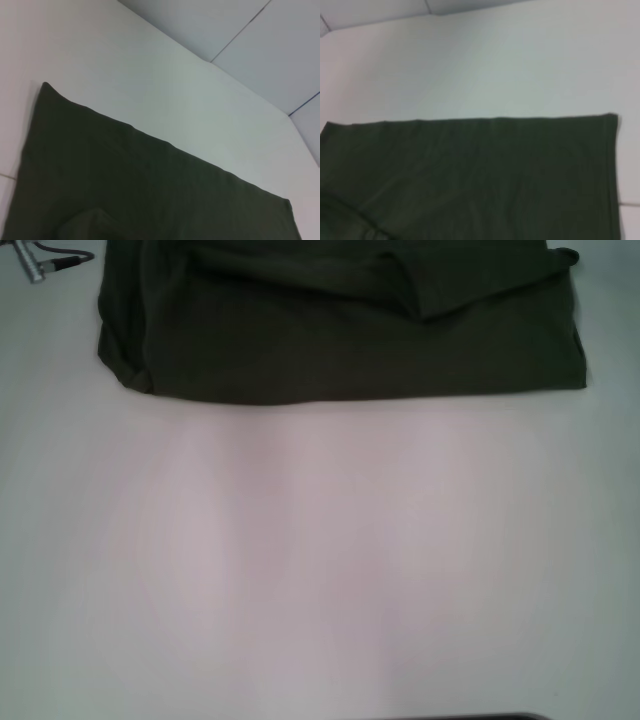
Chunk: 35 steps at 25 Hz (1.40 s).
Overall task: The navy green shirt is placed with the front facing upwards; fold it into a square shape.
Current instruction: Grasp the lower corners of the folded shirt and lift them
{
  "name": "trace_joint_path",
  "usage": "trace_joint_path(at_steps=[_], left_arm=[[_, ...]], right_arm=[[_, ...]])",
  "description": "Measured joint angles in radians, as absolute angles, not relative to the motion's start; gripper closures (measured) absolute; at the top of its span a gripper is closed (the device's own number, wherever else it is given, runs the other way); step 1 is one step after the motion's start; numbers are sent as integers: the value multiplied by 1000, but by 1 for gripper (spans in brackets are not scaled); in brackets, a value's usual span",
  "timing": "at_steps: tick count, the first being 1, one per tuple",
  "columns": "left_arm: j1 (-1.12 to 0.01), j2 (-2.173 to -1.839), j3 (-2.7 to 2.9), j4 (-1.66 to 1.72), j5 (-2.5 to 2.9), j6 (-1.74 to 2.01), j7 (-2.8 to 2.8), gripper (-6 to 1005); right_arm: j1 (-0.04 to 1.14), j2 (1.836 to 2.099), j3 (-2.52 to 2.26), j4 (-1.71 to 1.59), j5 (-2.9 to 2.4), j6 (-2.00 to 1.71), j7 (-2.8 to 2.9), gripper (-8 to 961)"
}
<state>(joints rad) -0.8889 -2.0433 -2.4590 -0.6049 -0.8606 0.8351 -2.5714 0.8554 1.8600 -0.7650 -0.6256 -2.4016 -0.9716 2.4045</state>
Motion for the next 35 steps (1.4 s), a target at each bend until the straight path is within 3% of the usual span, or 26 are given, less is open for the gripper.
trace_joint_path(at_steps=[3, 6, 10, 11, 12, 15, 18, 24, 35], left_arm=[[-860, -2045, -2464, -649, -873, 880, -2576, 311], [-806, -2042, -2466, -701, -927, 947, -2577, 312], [-701, -2037, -2467, -782, -1050, 1054, -2570, 315], [-672, -2037, -2467, -803, -1078, 1078, -2568, 315], [-641, -2040, -2467, -827, -1108, 1106, -2567, 316], [-584, -2045, -2464, -866, -1143, 1151, -2564, 318], [-548, -2050, -2460, -880, -1148, 1192, -2562, 320], [-517, -2070, -2444, -863, -1137, 1213, -2506, 320], [-573, -2065, -2373, -782, -951, 1127, -2502, 321]], right_arm=[[838, 1857, -754, -661, -2388, -1053, 2410, 312], [791, 1875, -730, -739, -2347, -1149, 2396, 223], [673, 1931, -722, -887, -2250, -1269, 2314, 48], [600, 1970, -722, -963, -2199, -1304, 2252, 43], [600, 1970, -722, -963, -2199, -1304, 2252, 38], [507, 2011, -721, -1032, -2138, -1340, 2171, 24], [435, 2033, -708, -1021, -2076, -1362, 2110, 19], [376, 2045, -645, -926, -2032, -1413, 2068, 18], [386, 2034, -610, -867, -2030, -1448, 2033, 20]])
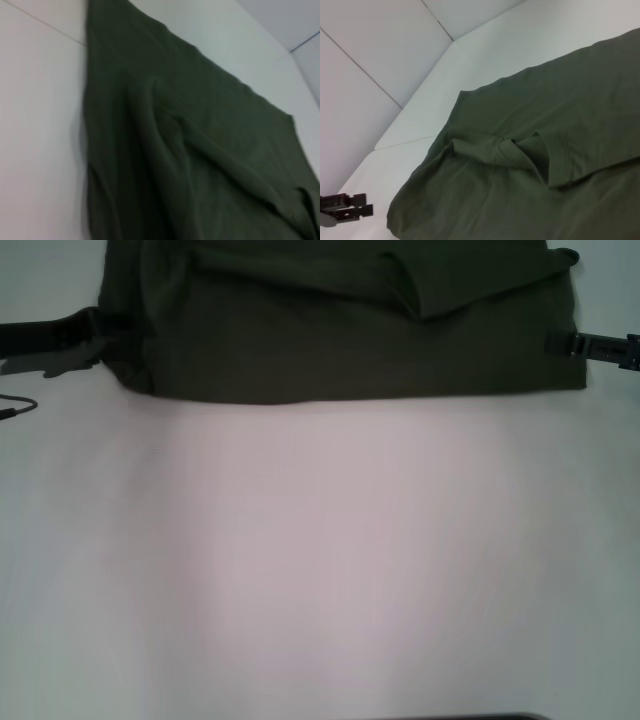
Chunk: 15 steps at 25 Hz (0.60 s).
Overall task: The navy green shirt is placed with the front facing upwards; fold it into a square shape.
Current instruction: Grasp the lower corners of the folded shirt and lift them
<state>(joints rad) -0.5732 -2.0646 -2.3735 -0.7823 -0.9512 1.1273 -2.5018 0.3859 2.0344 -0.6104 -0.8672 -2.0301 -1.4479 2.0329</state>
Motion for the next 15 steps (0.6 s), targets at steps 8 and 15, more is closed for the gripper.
trace_joint_path(at_steps=[8, 15], left_arm=[[-621, -2068, -2338, -709, -904, 1013, -2499, 320], [-627, -2072, -2289, -684, -903, 966, -2499, 321]], right_arm=[[390, 2035, -607, -867, -2029, -1451, 2032, 21], [383, 2035, -596, -857, -2029, -1453, 2031, 22]])
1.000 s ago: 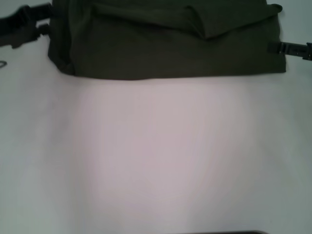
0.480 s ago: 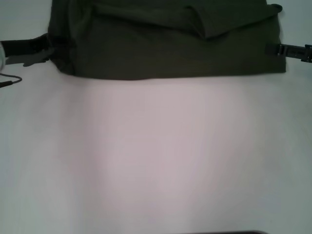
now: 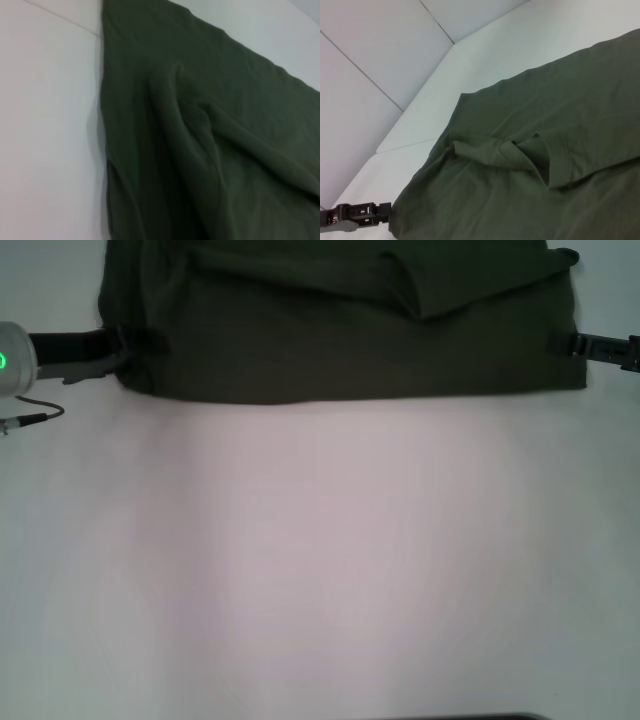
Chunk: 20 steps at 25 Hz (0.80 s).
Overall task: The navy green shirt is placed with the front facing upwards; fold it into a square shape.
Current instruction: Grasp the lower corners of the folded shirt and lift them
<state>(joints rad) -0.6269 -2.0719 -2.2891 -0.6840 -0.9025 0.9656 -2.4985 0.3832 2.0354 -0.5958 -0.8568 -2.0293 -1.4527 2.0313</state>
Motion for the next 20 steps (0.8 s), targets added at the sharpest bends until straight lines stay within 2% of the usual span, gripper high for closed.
trace_joint_path(at_steps=[14, 19, 20], left_arm=[[-645, -2085, -2236, -668, -900, 951, -2509, 322], [-675, -2060, -2229, -632, -867, 984, -2565, 320], [-680, -2057, -2228, -630, -852, 990, -2579, 347]], right_arm=[[371, 2039, -580, -857, -2029, -1463, 2031, 23], [371, 2037, -574, -857, -2029, -1472, 2031, 23], [371, 2036, -570, -858, -2029, -1475, 2031, 23]])
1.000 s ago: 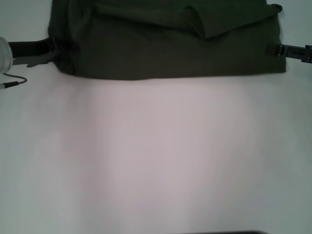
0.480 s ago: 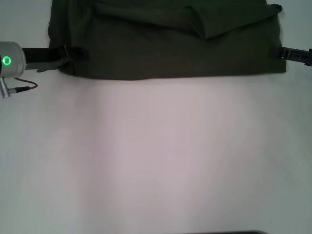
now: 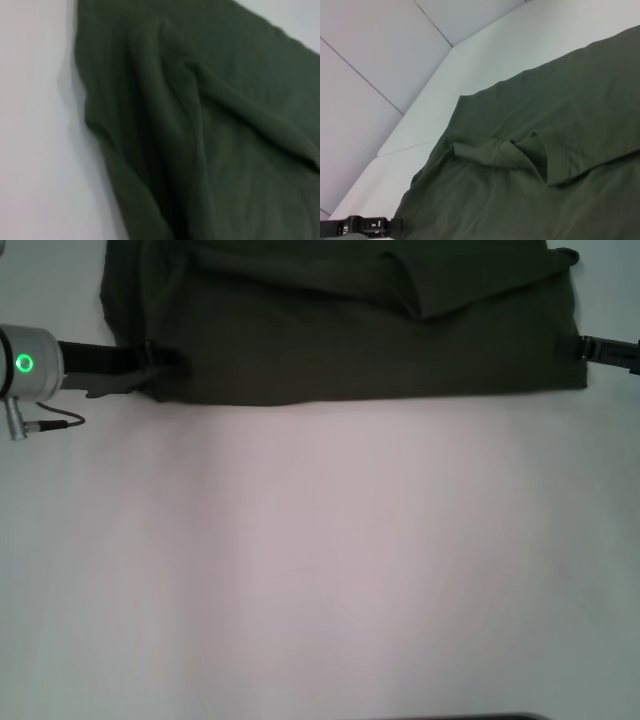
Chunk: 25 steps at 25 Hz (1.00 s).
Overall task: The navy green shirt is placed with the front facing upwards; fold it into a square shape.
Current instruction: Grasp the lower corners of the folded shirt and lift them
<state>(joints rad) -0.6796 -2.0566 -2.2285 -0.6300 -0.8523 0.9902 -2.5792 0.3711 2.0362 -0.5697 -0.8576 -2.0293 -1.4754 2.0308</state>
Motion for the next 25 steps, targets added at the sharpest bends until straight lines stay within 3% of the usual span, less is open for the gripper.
trace_joint_path(at_steps=[8, 15, 21, 25], left_arm=[[-694, -2052, -2235, -635, -825, 1025, -2602, 612], [-685, -2041, -2248, -674, -832, 1113, -2603, 907], [-690, -1999, -2259, -676, -832, 1216, -2604, 970], [-694, -1973, -2269, -677, -832, 1283, -2621, 970]], right_arm=[[372, 2029, -557, -858, -2034, -1486, 2041, 23], [386, 1981, -567, -843, -2077, -1486, 2133, 23], [456, 1919, -568, -842, -2249, -1495, 2313, 23], [523, 1894, -569, -830, -2342, -1500, 2424, 24]])
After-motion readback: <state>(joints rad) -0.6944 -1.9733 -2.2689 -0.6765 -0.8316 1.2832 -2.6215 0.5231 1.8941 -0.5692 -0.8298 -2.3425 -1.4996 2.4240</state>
